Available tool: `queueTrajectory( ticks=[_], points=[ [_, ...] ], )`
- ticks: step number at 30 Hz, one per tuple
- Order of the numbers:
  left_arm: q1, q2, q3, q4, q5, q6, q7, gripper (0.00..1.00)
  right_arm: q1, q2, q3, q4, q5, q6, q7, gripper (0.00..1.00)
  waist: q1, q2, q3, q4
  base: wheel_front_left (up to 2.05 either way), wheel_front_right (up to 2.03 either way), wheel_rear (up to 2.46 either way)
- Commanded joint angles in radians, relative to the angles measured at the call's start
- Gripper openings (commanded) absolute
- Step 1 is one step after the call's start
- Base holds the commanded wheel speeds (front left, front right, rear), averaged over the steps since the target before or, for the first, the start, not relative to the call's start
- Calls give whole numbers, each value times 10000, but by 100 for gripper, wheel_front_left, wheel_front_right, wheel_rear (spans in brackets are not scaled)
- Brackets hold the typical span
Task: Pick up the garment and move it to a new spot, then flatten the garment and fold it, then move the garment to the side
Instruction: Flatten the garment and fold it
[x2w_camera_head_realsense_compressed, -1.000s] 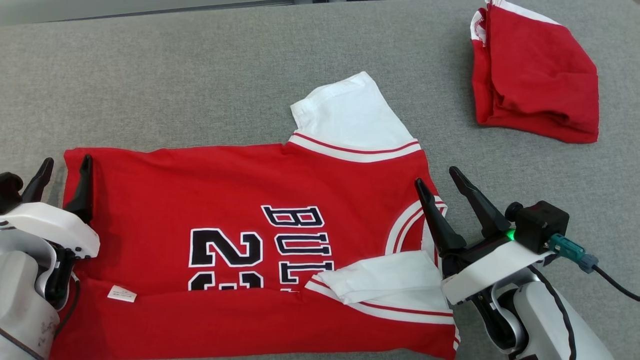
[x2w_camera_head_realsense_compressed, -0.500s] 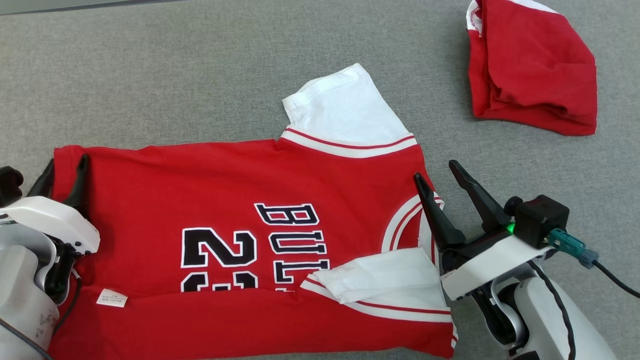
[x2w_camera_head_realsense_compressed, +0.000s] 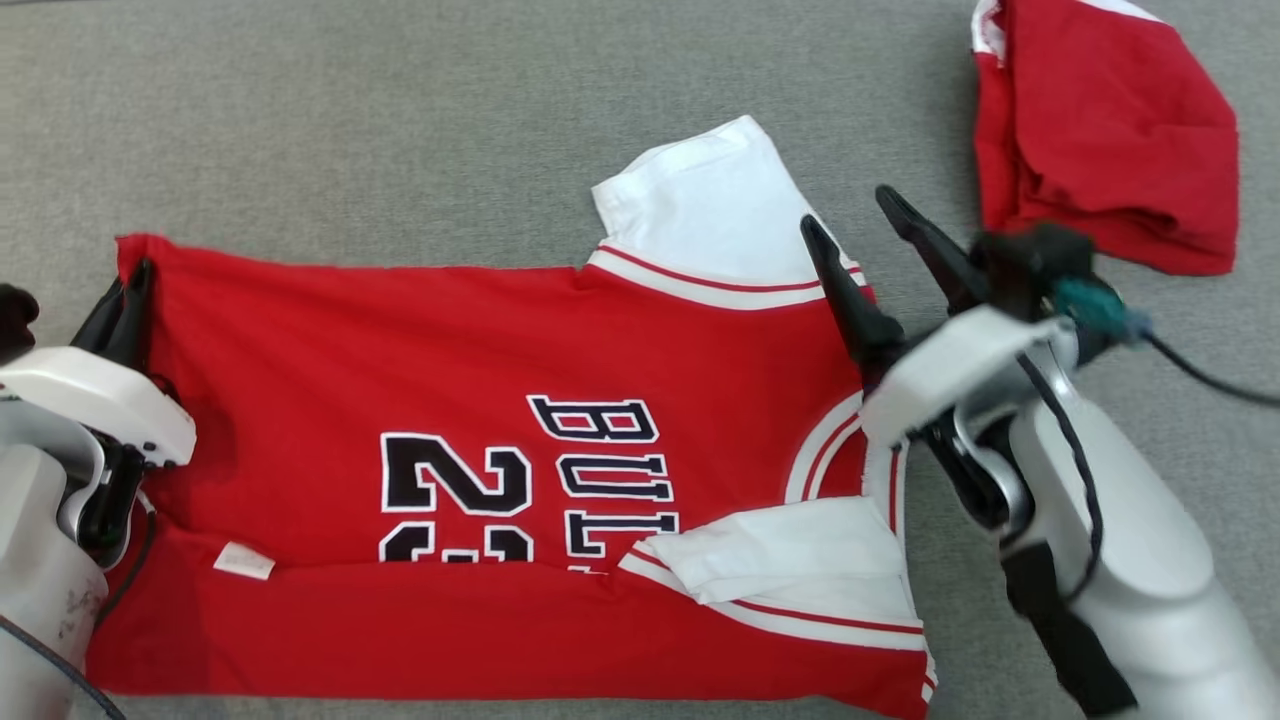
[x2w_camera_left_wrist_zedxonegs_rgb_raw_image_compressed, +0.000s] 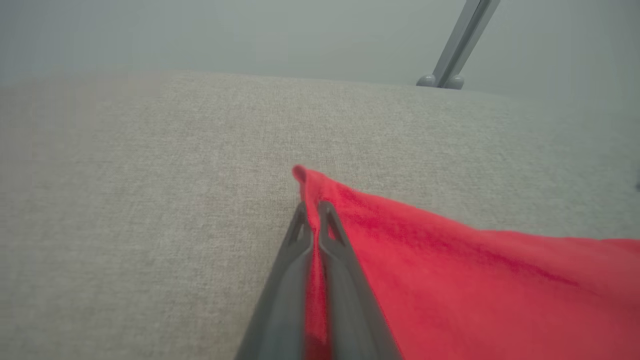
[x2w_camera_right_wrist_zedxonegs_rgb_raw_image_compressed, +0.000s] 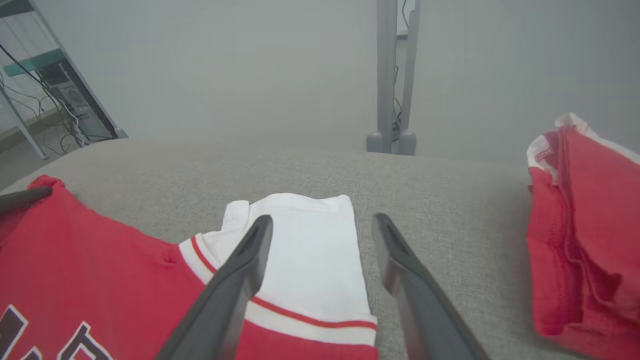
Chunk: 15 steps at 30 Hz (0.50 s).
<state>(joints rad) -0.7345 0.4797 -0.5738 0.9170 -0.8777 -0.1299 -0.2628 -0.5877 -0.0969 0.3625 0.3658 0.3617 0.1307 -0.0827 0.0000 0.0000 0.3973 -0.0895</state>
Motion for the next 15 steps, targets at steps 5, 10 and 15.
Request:
queueTrajectory(
  ticks=[5, 10, 15],
  points=[
    [-297, 38, 240, -300, 369, -8, -8, 0, -1986, 277, 11, 2263, -102, 1, 835, 100, 0, 0, 199, 374, 0, 0, 0],
    [-355, -138, 369, -583, 657, -8, -8, 0, -3595, 412, 38, 4280, -134, 1, 1217, 100, 0, 0, 369, 663, 0, 0, 0],
    [-390, -343, 377, -739, 865, -8, -8, 0, -4502, 442, 171, 5622, -59, 1, 1366, 100, 0, 0, 462, 896, 0, 0, 0]
  ],
)
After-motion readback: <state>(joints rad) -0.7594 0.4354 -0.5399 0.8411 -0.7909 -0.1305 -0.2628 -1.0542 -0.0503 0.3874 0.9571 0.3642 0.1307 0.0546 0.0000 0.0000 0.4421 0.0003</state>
